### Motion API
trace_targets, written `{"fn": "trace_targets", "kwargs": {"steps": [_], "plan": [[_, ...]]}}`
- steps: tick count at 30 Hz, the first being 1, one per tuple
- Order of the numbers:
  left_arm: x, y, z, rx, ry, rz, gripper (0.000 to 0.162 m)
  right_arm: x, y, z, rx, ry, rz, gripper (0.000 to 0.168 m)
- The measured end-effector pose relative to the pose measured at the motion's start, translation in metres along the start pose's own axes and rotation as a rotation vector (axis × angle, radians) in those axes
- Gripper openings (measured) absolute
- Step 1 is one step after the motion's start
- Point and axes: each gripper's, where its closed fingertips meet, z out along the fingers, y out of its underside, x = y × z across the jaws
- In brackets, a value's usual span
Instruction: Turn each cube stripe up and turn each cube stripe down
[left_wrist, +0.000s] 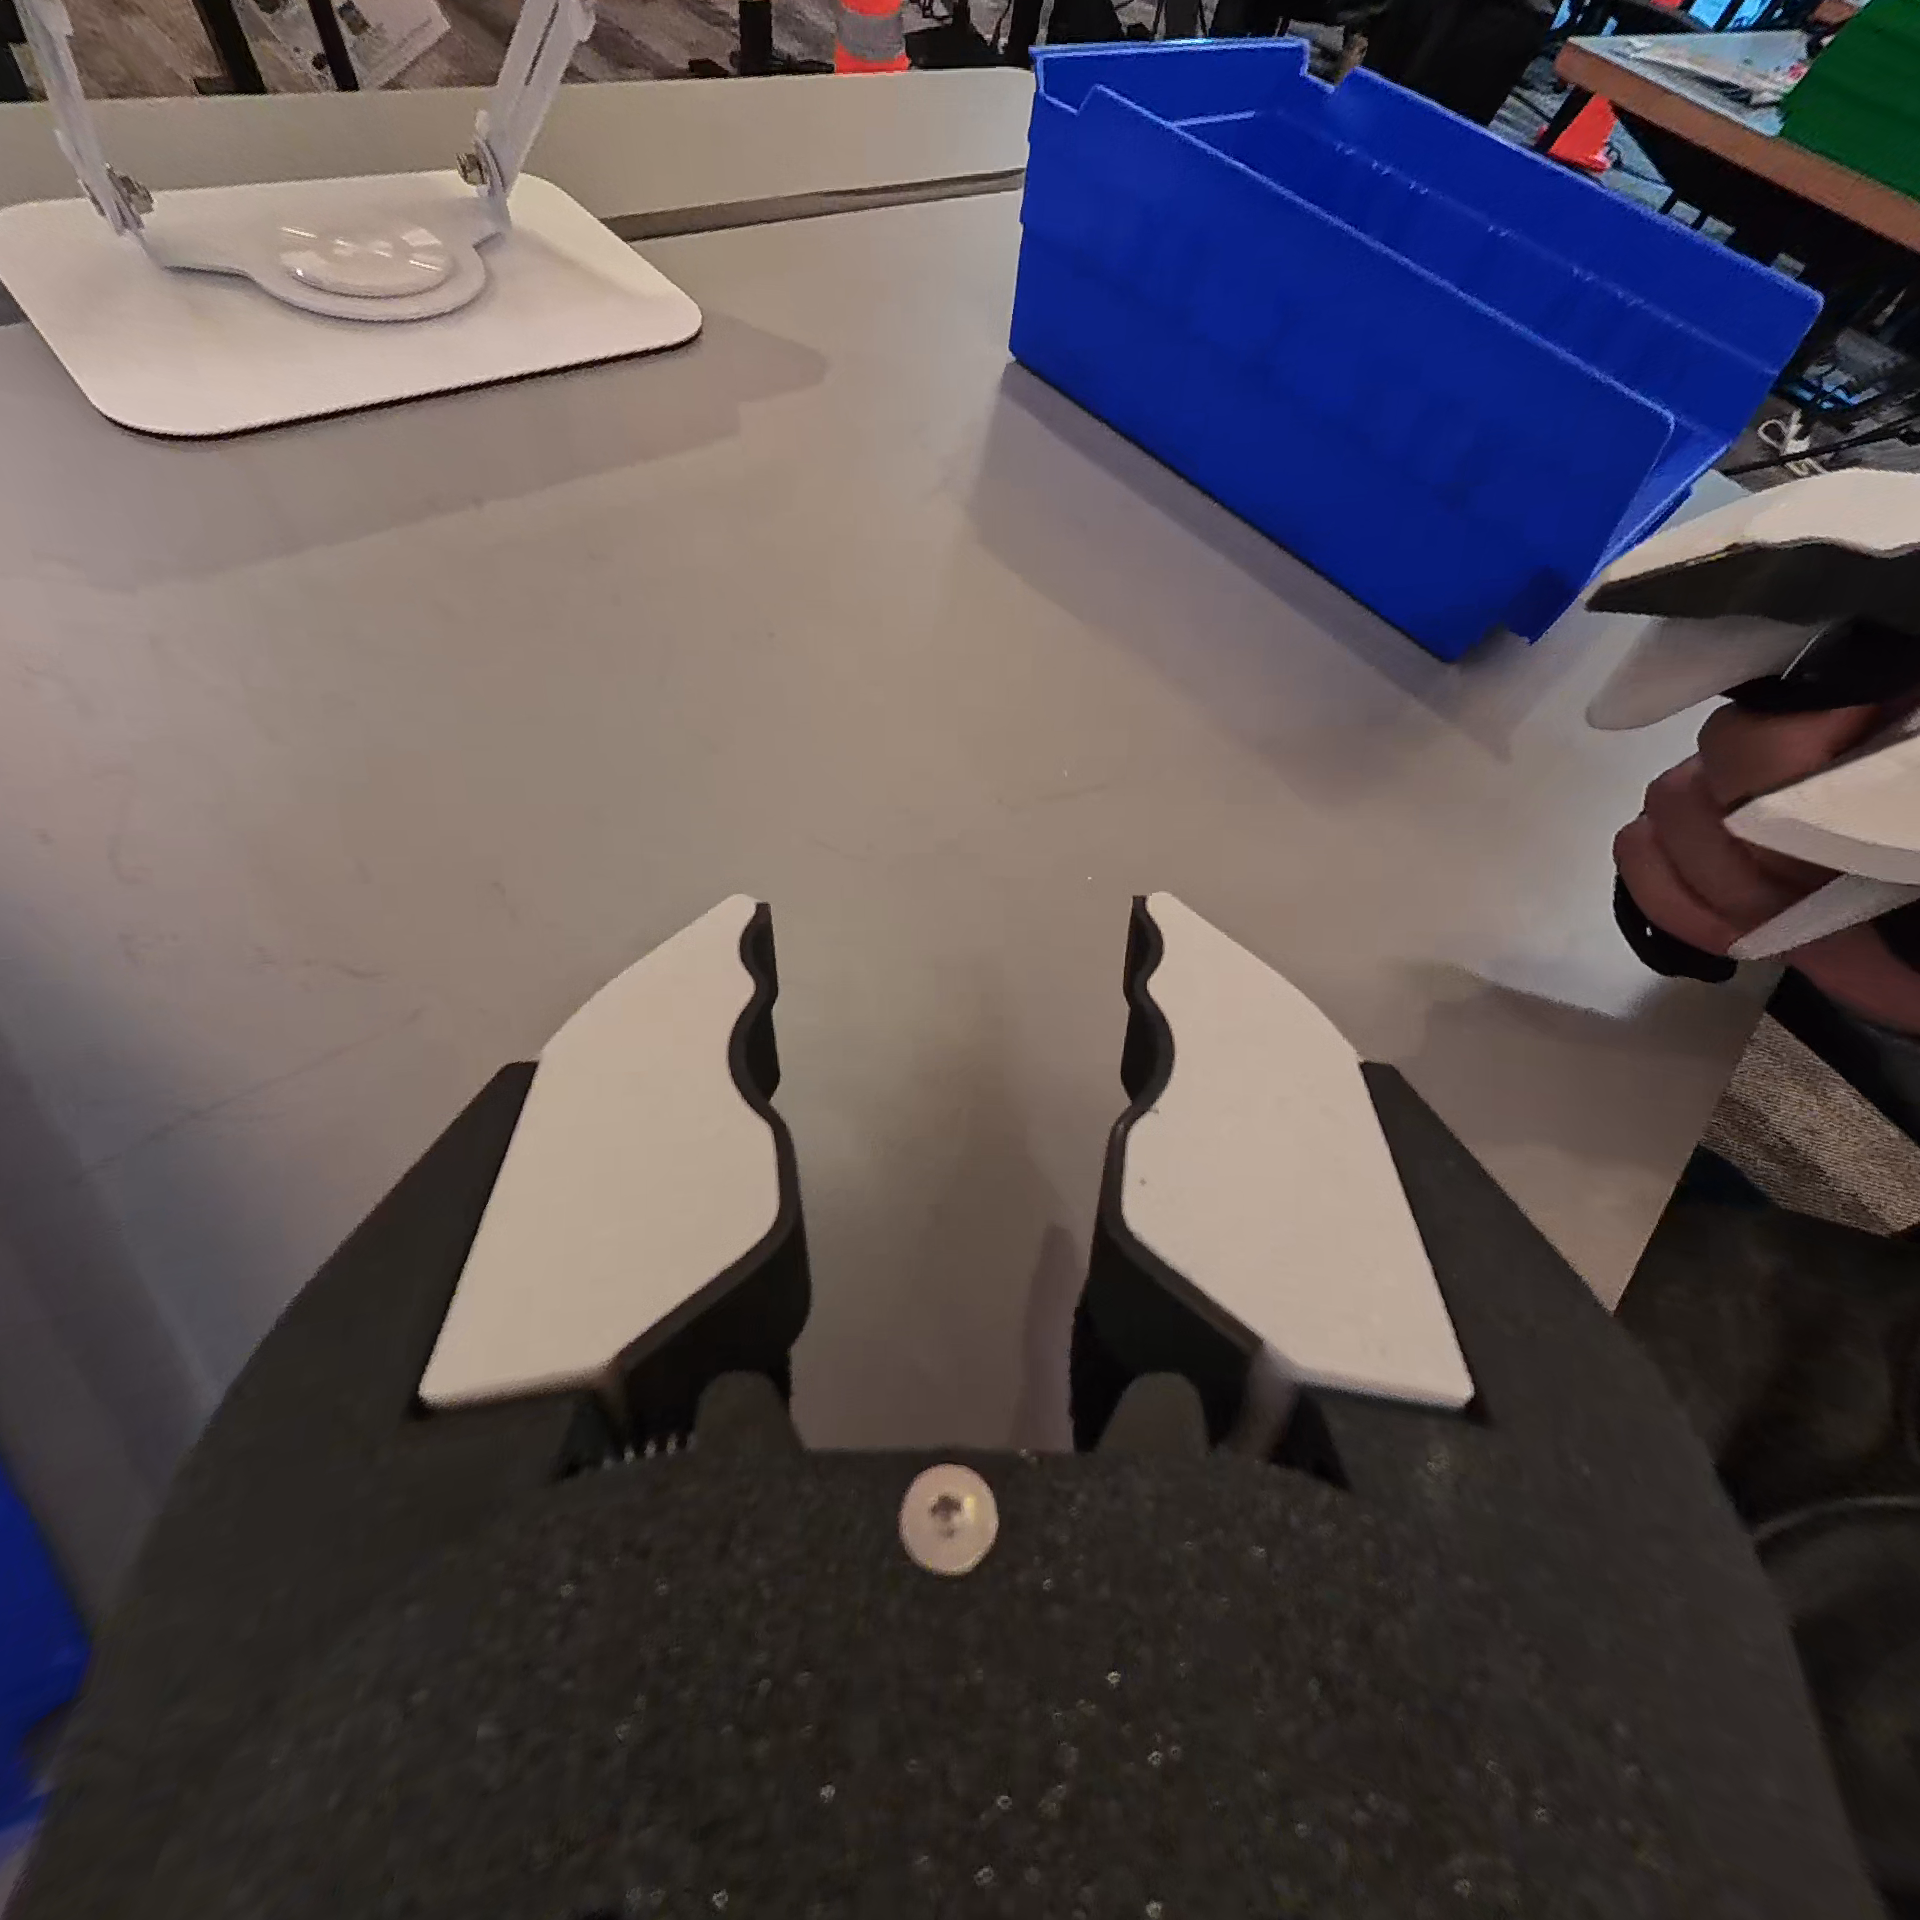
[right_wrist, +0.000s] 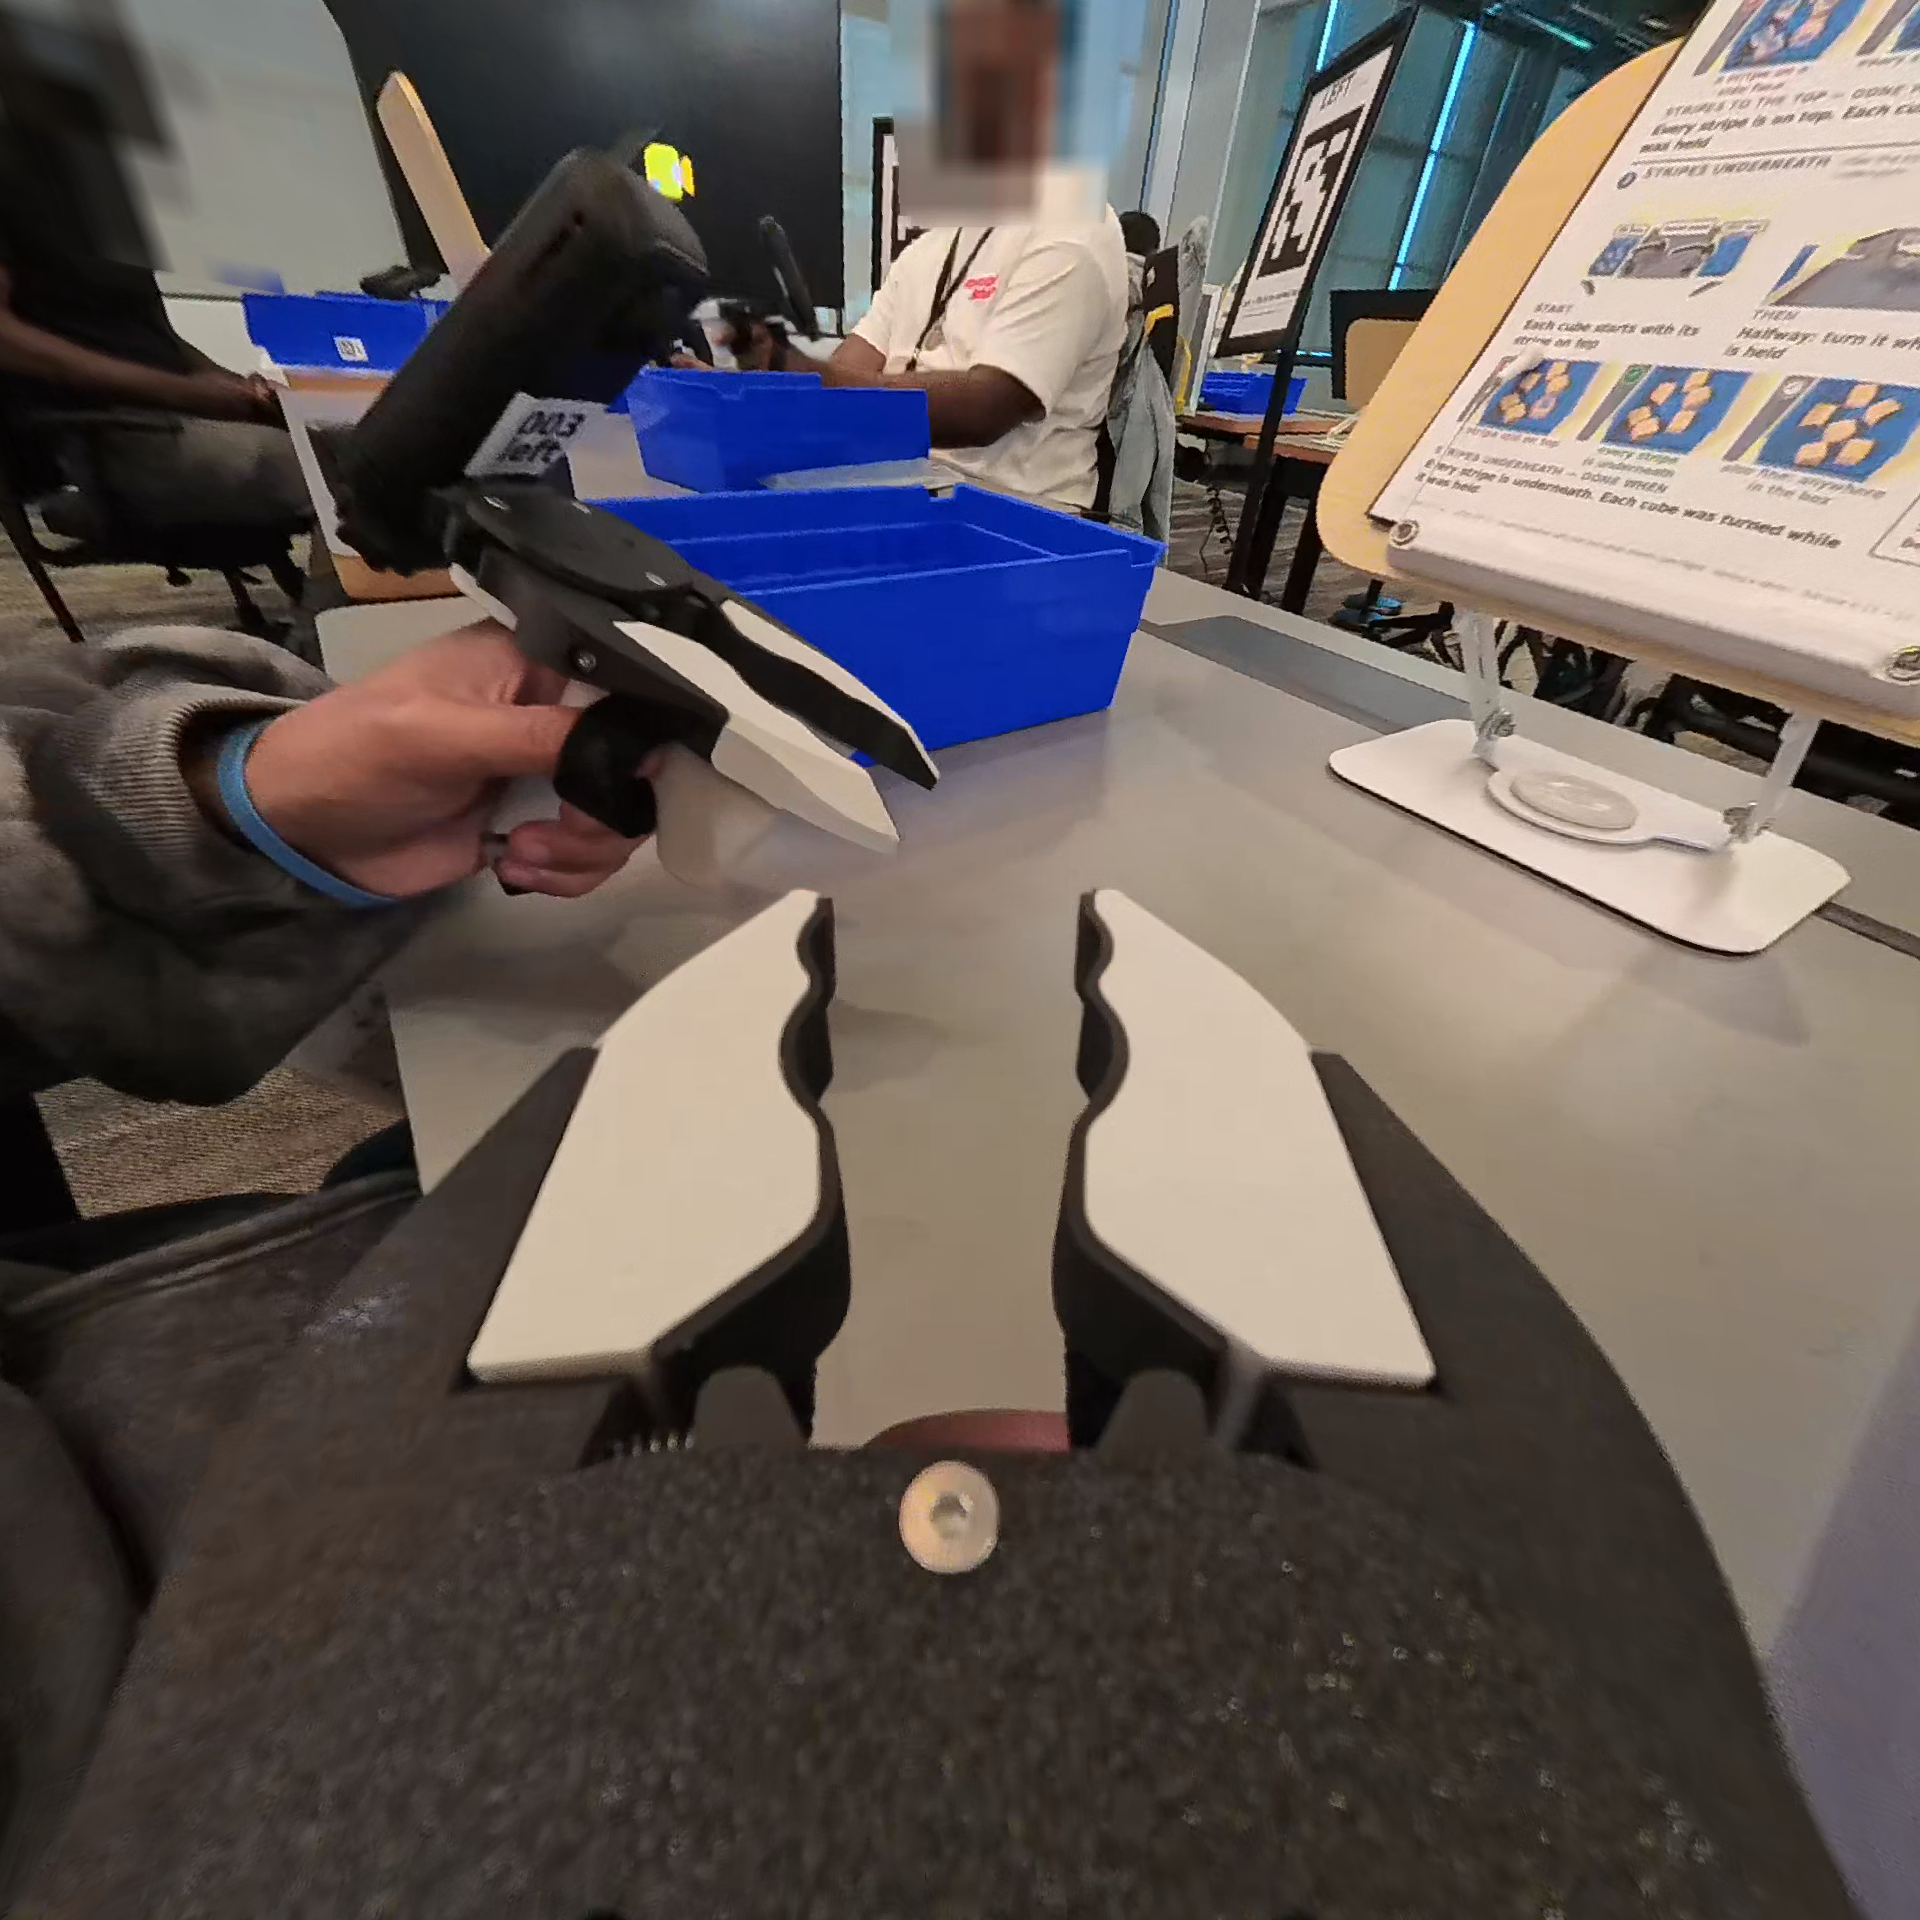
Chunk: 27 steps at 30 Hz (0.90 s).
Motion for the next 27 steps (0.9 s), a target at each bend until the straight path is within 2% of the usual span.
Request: {"fn": "trace_targets", "kwargs": {"steps": [6, 9, 11, 13, 15, 19, 21, 23, 25, 27], "plan": [[0.003, 0.003, 0.004, -0.007, 0.016, -0.006, 0.065, 0.009, 0.009, -0.002, -0.045, 0.036, -0.045, 0.042], [0.000, 0.007, 0.010, -0.018, -0.003, 0.029, 0.065, 0.024, -0.005, -0.016, -0.060, 0.082, -0.128, 0.041], [0.002, 0.009, 0.016, -0.028, -0.011, 0.040, 0.067, 0.067, -0.036, -0.053, -0.071, 0.288, -0.194, 0.038], [0.019, 0.006, 0.026, -0.055, 0.025, 0.020, 0.076, 0.103, -0.070, -0.103, 0.048, 0.425, -0.109, 0.035], [0.053, -0.003, 0.042, -0.070, 0.105, 0.002, 0.079, 0.138, -0.078, -0.152, 0.110, 0.536, 0.014, 0.037], [0.118, -0.009, 0.099, -0.147, 0.134, 0.148, 0.083, 0.202, -0.036, -0.238, 0.080, 0.884, 0.076, 0.047], [0.146, -0.026, 0.130, -0.109, 0.141, 0.121, 0.084, 0.218, -0.006, -0.266, 0.049, 0.991, 0.136, 0.052], [0.173, -0.037, 0.161, -0.106, 0.146, 0.104, 0.085, 0.224, 0.020, -0.282, -0.020, 1.048, 0.179, 0.059], [0.187, -0.046, 0.192, -0.111, 0.085, 0.118, 0.094, 0.227, 0.038, -0.292, -0.101, 1.084, 0.167, 0.061], [0.194, -0.058, 0.215, -0.080, 0.027, 0.115, 0.095, 0.231, 0.055, -0.296, -0.158, 1.076, 0.195, 0.068]]}}
